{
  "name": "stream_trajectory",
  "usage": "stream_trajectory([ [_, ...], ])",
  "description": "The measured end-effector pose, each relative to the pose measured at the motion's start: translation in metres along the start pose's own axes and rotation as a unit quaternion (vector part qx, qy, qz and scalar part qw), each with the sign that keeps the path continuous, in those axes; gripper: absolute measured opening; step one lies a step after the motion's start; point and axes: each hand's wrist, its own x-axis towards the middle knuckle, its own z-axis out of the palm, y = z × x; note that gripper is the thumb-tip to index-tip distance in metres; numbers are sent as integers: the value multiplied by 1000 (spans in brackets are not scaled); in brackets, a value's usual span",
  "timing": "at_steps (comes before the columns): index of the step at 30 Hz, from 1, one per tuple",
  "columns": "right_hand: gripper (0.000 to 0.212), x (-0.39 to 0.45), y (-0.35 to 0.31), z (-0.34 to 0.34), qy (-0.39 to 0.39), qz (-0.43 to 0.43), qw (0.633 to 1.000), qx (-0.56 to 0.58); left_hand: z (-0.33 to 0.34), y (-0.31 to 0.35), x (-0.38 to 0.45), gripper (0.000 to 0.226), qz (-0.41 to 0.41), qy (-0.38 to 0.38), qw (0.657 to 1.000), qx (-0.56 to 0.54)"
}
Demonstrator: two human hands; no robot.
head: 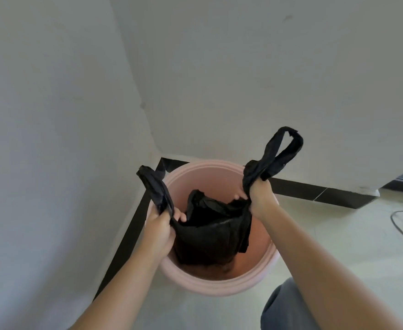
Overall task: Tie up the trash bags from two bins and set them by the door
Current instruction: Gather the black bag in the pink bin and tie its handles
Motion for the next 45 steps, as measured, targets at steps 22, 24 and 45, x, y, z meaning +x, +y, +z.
stream_trajectory([
  [22, 34, -32, 0, 4, -54, -38, 997, -36, 17, 5, 10, 27, -3, -36, 989, 146],
  [24, 31, -37, -1, 7, -24, -76, 977, -199, 16, 1, 14, 26, -11, -21, 974, 225],
  [45, 28, -45, 23, 24, -307, -273, 554, -724, 8, 6, 12, 82, -140, -158, 969, 128],
])
